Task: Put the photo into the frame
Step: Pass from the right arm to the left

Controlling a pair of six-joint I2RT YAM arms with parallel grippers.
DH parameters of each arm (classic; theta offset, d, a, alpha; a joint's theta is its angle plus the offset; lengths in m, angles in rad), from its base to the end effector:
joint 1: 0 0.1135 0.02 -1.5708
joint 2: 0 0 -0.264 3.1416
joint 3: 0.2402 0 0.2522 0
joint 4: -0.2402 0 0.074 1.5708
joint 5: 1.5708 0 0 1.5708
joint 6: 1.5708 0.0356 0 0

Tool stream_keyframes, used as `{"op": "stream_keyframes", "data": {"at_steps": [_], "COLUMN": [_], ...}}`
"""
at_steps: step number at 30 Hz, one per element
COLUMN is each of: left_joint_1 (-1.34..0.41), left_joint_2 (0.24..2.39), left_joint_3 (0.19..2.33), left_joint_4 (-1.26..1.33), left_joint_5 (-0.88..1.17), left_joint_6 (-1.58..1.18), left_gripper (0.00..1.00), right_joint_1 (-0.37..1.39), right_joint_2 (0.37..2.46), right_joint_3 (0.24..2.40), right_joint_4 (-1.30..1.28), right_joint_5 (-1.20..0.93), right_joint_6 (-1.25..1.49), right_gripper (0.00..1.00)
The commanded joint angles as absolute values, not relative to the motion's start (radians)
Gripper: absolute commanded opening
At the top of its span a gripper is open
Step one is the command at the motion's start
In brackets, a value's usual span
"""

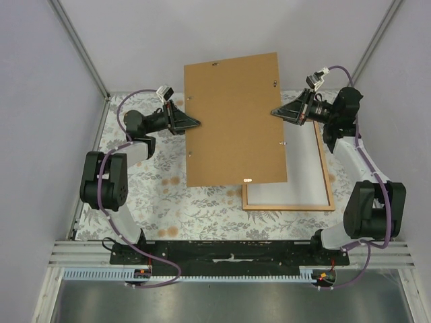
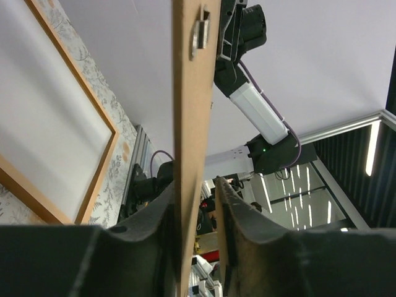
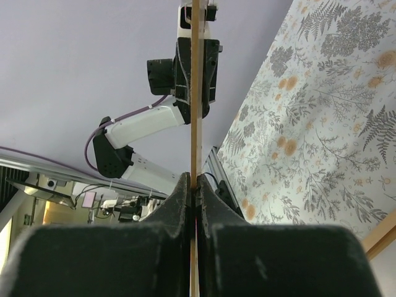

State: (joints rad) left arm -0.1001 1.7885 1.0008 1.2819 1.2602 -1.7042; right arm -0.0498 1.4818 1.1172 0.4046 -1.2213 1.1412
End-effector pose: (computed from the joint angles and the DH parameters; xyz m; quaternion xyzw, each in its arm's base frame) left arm 0.3619 -0.0704 0.2802 0.0540 0.6516 -0.7316 0.1930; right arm 0.3342 0.0168 0.3486 -0.0239 0.7018 0.6462 0.2988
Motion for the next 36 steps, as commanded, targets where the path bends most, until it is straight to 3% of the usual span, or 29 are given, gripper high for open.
{"op": "stream_keyframes", "data": {"at_steps": [1,5,7,13,19,25,30,36], "left_joint_1": [-0.115,-0.115,-0.115,-0.115,-0.115,-0.115,-0.115,-0.115], "left_joint_2": [1.720,1.715,1.709,1.645,1.634,1.658,1.684,1.709], "left_joint_3": [0.999,0.994,0.991,0.988,0.988,1.000,1.008,1.003], "left_joint_4": [1.431,1.404,1.384,1.093,1.094,1.128,1.198,1.258], "left_joint_5": [1.276,1.263,1.250,1.174,1.135,1.124,1.117,1.100], "left_joint_6": [-1.704,-1.686,-1.672,-1.449,-1.439,-1.479,-1.532,-1.585], "left_gripper": [0.29,0.02,0.02,0.02,0.02,0.02,0.02,0.02], "right_joint_1": [-0.054,-0.054,-0.054,-0.051,-0.048,0.075,0.222,0.291], "right_joint_2": [1.488,1.509,1.511,1.448,1.333,1.236,1.270,1.327], "right_joint_3": [1.184,1.186,1.193,1.360,1.355,1.341,1.422,1.480], "right_joint_4": [0.534,0.522,0.471,-0.255,-0.483,-0.544,-0.615,-0.660], "right_joint_5": [-1.272,-1.270,-1.255,-0.953,-0.616,-0.370,-0.152,-0.045], "right_joint_6": [1.175,1.167,1.132,0.649,0.471,0.359,0.292,0.273], "right_gripper": [0.00,0.00,0.00,0.50,0.73,0.82,0.89,0.91]}}
